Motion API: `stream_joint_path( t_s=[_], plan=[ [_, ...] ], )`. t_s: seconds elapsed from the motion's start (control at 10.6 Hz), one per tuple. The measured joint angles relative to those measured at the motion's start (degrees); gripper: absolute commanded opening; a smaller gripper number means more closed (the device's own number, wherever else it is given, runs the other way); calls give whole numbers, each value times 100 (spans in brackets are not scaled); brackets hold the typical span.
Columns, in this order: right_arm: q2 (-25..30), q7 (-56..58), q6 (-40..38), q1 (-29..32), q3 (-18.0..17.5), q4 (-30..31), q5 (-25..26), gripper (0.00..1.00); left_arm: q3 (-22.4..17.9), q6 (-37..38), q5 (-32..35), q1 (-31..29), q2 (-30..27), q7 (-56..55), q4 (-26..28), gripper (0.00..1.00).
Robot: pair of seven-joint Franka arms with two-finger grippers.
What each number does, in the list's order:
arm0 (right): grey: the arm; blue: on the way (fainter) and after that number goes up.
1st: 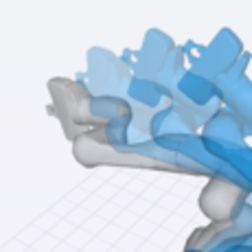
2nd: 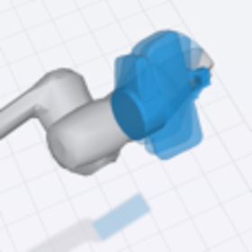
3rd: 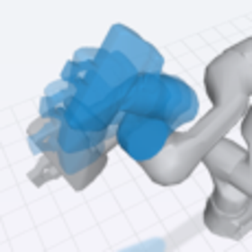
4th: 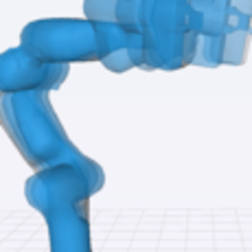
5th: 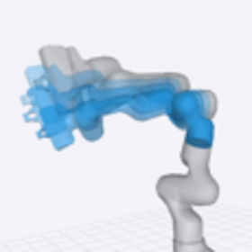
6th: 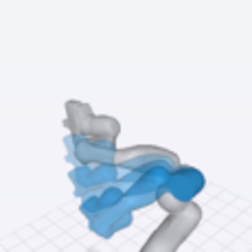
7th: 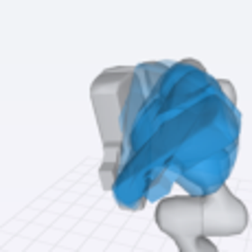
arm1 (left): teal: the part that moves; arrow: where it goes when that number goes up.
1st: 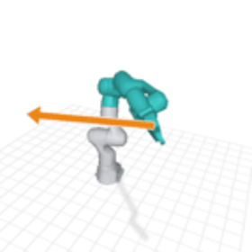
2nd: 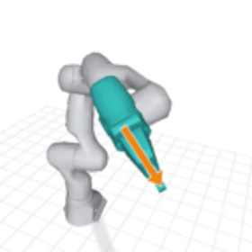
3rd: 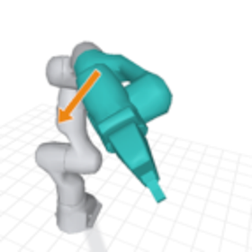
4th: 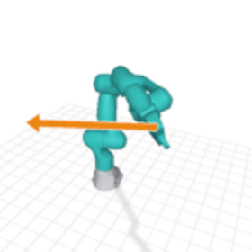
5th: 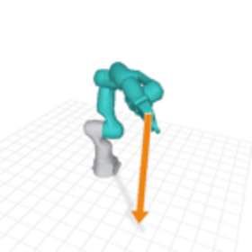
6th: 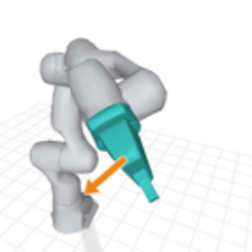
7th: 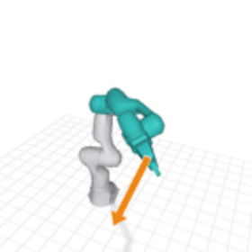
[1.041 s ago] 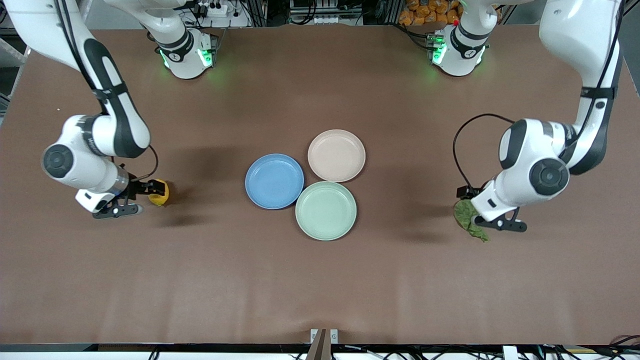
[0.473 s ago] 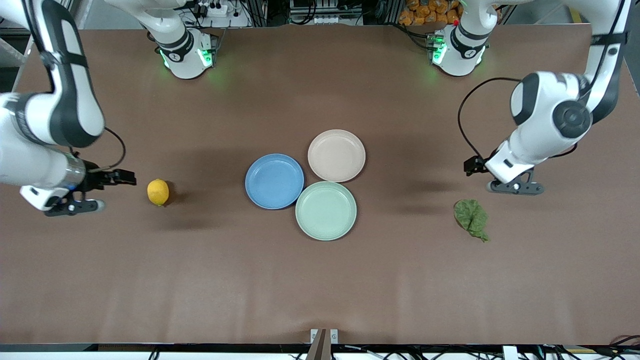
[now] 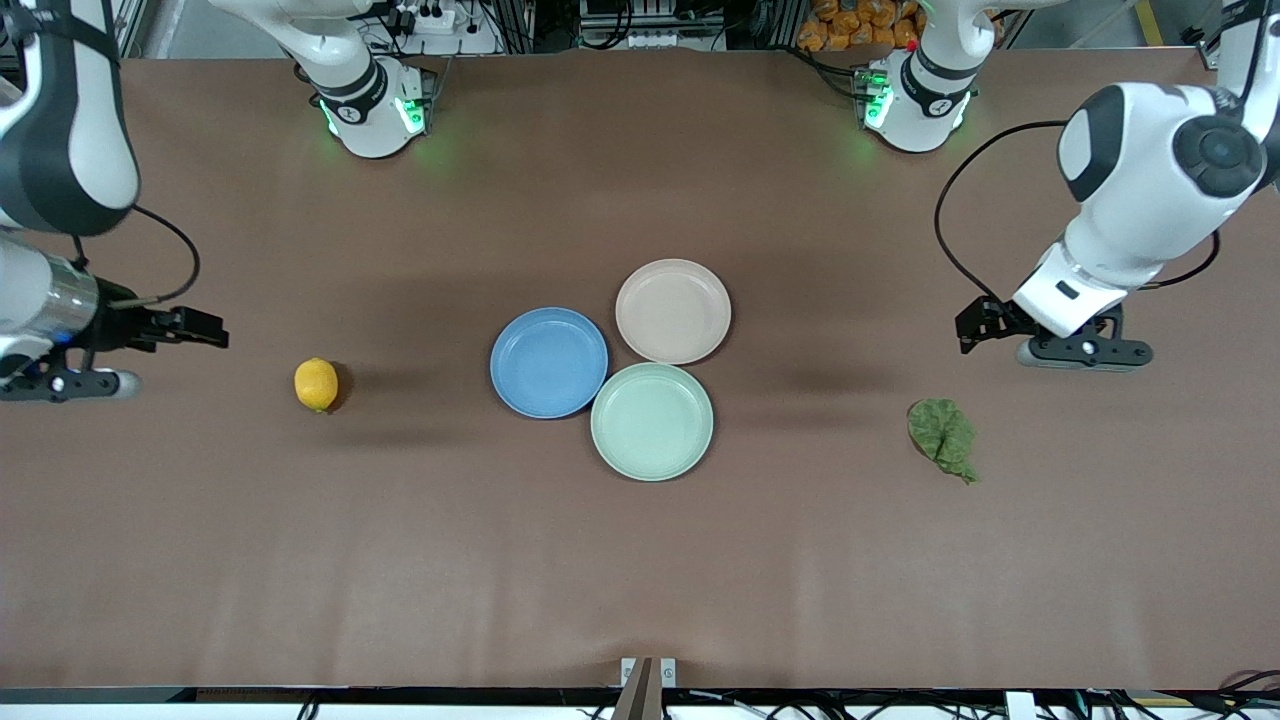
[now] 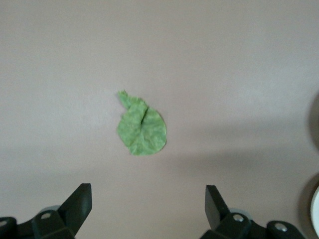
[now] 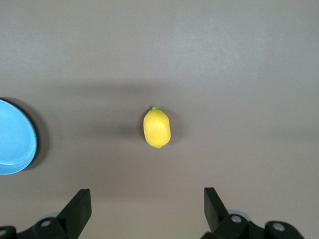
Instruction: Pick lemon and lettuce from blue and beige plates
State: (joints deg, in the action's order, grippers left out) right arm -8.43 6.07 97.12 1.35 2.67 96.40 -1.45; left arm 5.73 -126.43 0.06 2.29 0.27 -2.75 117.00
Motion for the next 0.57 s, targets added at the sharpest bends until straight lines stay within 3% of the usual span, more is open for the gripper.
stream_joint_path(
  t_s=[0.28,0.57],
  plan=[
    [169,-19,-551,30,52,-406,6,100,127,243,0,7,-11,0,-404,100],
    [214,-27,-1205,75,86,-887,7,100,170,1048,0,17,-11,0,-871,100]
  ],
)
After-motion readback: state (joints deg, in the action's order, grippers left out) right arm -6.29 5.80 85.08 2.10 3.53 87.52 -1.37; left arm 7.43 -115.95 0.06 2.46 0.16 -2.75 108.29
